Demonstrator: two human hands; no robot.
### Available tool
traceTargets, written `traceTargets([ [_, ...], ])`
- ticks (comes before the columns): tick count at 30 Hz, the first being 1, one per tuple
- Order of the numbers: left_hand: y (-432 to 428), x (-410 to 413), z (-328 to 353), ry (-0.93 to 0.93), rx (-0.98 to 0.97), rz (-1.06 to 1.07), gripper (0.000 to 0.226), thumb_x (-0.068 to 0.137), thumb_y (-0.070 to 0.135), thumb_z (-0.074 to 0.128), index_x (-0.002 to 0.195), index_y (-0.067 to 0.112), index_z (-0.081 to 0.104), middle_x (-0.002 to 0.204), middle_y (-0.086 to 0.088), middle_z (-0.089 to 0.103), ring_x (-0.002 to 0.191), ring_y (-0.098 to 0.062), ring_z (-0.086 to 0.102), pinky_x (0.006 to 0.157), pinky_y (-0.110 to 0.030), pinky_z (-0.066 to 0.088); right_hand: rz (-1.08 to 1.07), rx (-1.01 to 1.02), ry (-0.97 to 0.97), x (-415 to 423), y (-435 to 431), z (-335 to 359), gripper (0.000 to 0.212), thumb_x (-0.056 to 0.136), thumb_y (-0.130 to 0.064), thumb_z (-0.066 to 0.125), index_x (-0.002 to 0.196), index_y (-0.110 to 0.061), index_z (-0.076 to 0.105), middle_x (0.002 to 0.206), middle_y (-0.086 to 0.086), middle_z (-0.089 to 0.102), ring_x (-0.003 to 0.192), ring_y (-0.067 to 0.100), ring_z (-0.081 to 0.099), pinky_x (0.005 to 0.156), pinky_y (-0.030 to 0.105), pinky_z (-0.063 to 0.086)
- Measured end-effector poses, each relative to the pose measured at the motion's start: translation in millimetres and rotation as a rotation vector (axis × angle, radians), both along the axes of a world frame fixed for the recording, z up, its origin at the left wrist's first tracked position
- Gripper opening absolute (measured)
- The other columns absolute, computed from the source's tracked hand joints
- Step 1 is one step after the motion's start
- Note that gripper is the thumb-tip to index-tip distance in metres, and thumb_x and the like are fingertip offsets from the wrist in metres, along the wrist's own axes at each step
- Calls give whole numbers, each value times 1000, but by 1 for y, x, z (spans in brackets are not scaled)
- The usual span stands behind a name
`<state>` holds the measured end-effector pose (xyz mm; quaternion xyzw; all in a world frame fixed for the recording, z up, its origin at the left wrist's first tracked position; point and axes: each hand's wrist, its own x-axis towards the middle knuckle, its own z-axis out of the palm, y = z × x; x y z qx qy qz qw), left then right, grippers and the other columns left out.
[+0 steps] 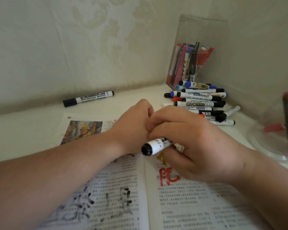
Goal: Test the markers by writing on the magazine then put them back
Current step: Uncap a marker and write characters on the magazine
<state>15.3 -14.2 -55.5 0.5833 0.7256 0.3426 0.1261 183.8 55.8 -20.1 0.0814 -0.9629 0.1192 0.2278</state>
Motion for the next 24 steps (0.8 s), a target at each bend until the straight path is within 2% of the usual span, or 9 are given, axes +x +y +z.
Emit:
traceTargets([
  [2,0,2,4,-147,13,86,25,84,23,70,90,28,46,85,7,59,71,-8,52,59,-23,37,-15,-28,6,5,5,2,19,78,6,56,87,-1,71,89,12,65,80,33,61,69,44,49],
  [4,-1,6,8,-221,70,142,22,84,20,68,92,27,49,87,7,64,68,-6,53,58,-23,37,-102,-168,109,11,10,4,13,85,3,58,84,0,69,79,13,63,72,32,59,63,44,48],
  [6,-7,9,10,-180,95,86,21,82,24,67,91,31,50,86,9,64,64,-3,52,59,-23,38,-265,-508,300,15,19,8,17,92,-11,60,82,-3,71,74,14,64,67,29,59,63,39,52],
  [8,-12,14,12,-154,125,3,16,82,29,64,92,33,52,85,13,64,64,-5,53,58,-29,41,-451,-925,465,16,26,13,28,92,-36,64,72,-19,75,68,5,63,61,17,56,59,26,48],
  [11,-18,17,16,-228,175,-117,13,82,30,58,95,31,58,84,17,62,65,-12,51,62,-37,44,-504,-1267,350,15,32,11,37,87,-49,65,67,-19,71,56,2,45,49,15,35,49,30,29],
  [13,-21,17,19,-251,183,-180,11,87,36,59,96,31,61,83,15,62,70,-11,52,63,-34,44,-452,-1286,269,12,33,4,36,88,-46,65,70,-15,71,55,9,48,47,21,36,47,30,26],
  [17,-21,20,20,-209,181,-242,17,89,54,63,95,38,63,81,16,65,71,-4,59,61,-19,45,-280,-1281,200,8,35,0,34,94,-37,69,84,-5,71,65,15,66,48,26,57,41,23,36],
  [21,-15,17,15,-35,216,-195,21,102,40,49,112,29,64,91,14,66,86,-8,62,71,-25,47,-174,-1213,125,11,34,1,25,77,-32,76,93,-12,75,79,22,70,59,28,63,43,28,43],
  [24,-15,17,11,62,168,-231,24,106,33,42,124,29,56,102,19,60,96,-2,57,78,-15,44,-218,-1119,87,12,35,-3,20,81,-29,81,95,-16,74,72,23,67,57,33,58,47,31,44],
])
